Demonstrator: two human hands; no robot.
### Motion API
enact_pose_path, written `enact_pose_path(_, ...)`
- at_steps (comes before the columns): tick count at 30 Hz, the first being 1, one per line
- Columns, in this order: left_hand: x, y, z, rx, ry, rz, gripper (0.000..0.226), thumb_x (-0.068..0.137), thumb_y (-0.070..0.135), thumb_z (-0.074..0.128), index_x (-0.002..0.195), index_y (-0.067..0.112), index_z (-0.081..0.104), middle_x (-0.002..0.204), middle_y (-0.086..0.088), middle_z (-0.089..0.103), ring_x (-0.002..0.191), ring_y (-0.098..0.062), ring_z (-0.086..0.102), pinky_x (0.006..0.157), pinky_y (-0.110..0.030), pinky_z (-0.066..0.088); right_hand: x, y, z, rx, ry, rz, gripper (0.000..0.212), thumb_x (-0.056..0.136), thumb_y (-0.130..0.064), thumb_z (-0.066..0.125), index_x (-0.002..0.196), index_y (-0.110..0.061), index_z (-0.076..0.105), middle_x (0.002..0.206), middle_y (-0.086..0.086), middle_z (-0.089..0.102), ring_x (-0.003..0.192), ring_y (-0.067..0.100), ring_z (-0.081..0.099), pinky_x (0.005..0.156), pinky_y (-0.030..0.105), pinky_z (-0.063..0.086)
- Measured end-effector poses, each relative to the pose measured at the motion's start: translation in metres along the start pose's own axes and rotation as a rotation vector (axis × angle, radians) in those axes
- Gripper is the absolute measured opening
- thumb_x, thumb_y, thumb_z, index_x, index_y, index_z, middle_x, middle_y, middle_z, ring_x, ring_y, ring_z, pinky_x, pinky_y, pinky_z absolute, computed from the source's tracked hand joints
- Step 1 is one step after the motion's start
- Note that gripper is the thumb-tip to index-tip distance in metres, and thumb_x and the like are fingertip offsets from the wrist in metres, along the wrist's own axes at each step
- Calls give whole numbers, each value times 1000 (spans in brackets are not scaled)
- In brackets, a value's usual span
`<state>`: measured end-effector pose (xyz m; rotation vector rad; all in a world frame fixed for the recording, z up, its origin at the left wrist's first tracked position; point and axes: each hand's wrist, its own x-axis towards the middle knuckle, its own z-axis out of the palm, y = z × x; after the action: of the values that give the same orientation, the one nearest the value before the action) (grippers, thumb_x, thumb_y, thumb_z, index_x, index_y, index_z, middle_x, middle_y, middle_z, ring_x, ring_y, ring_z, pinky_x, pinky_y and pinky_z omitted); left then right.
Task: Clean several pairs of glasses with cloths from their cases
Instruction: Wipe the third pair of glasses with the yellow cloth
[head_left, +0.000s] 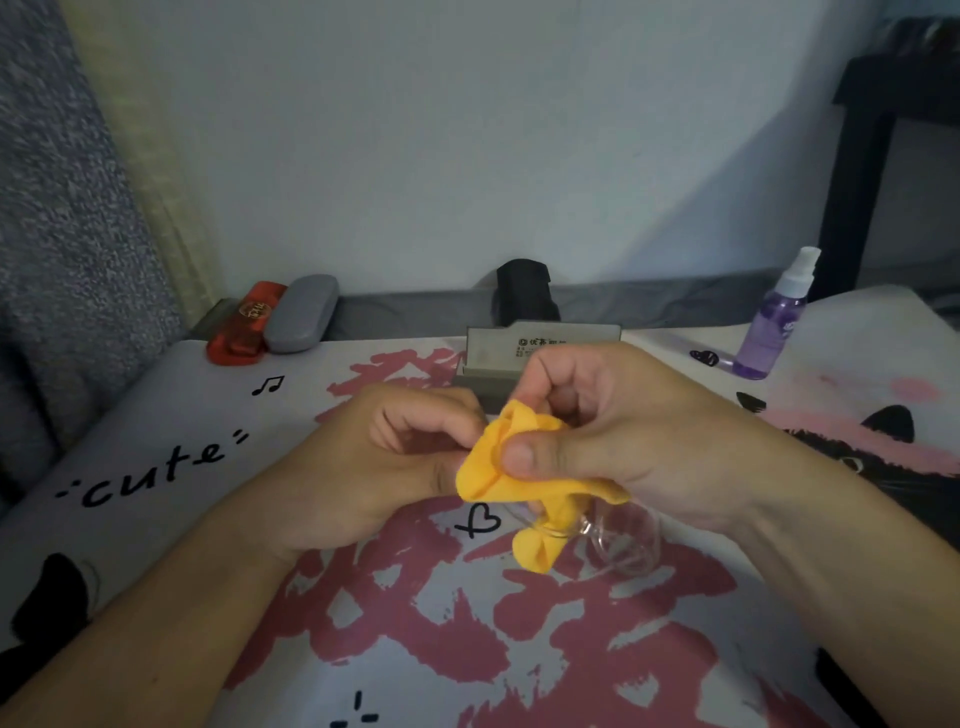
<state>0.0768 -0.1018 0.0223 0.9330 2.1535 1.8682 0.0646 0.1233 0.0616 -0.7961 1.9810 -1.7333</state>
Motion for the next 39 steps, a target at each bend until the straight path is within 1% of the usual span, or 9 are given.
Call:
enact_pose_path(7, -2, -1, -4, -66, -3, 41, 24, 88, 33, 76, 99, 12, 79, 88, -4, 70, 82, -25, 64, 79, -36, 51, -4, 7, -20, 72, -84, 58, 15, 74, -9, 82, 86, -12, 74, 83, 11, 77, 69, 18, 73, 62, 26, 59)
enact_pose_path(12, -9, 15, -27, -219, 184, 226, 16, 88, 35, 76, 98, 24, 79, 90, 6, 71, 88, -15, 63, 97, -62, 42, 3, 20, -55, -28, 495, 50, 10, 83, -3, 75, 84, -12, 70, 91, 12, 78, 76, 22, 71, 67, 35, 57)
enact_pose_path(14, -10, 20, -34, -85, 346, 255, 17, 84, 41, 78, 97, 31, 80, 92, 11, 74, 91, -9, 67, 99, -43, 52, 6, 28, -69, -80, 653, 72, 12, 89, -4, 72, 86, -15, 69, 99, 14, 77, 87, 32, 73, 76, 44, 56)
enact_pose_path(19, -8, 18, -35, 298, 489, 282, 18, 86, 31, 75, 100, 43, 78, 95, 14, 73, 91, -8, 67, 84, -19, 53, -7, 19, -66, -435, 228, 256, 18, 91, -39, 67, 99, -26, 77, 100, -9, 78, 99, 14, 72, 90, 37, 56)
enact_pose_path(23, -8, 18, -27, 329, 370, 287, 18, 87, 40, 74, 102, 31, 79, 92, 11, 72, 92, -21, 62, 87, -28, 50, 1, 21, -61, -28, 426, 264, 52, 93, -54, 50, 92, -13, 81, 86, 4, 72, 77, 24, 64, 73, 33, 53)
enact_pose_path(26, -7, 17, -18, 387, 217, 306, 17, 88, 35, 74, 100, 24, 78, 88, 12, 73, 89, -22, 59, 96, -37, 43, 3, 23, -57, 264, 148, 423, 64, 99, -59, 42, 99, -5, 77, 74, 4, 52, 58, 15, 39, 52, 27, 36)
enact_pose_path(31, -8, 19, -18, 496, 108, 285, 12, 85, 30, 75, 95, 27, 80, 91, 8, 74, 100, -29, 57, 97, -38, 42, 0, 24, -70, 602, -9, 367, 19, 90, -29, 66, 84, -11, 64, 73, -2, 41, 48, 5, 32, 40, 17, 30)
enact_pose_path(34, -7, 14, -26, 639, 105, 254, 16, 85, 34, 73, 94, 23, 81, 94, 13, 73, 107, -26, 55, 98, -34, 42, -3, 29, -79, 567, -44, 280, 28, 68, -25, 89, 79, -8, 69, 75, -1, 45, 47, 5, 35, 41, 18, 32)
enact_pose_path(39, -8, 4, -43, 857, 159, 145, 23, 83, 53, 68, 98, 40, 80, 105, 22, 70, 115, -21, 50, 97, -40, 44, -5, 24, -80, 439, -17, 206, 15, 87, -9, 69, 78, -3, 58, 67, 2, 42, 49, 7, 34, 43, 19, 31)
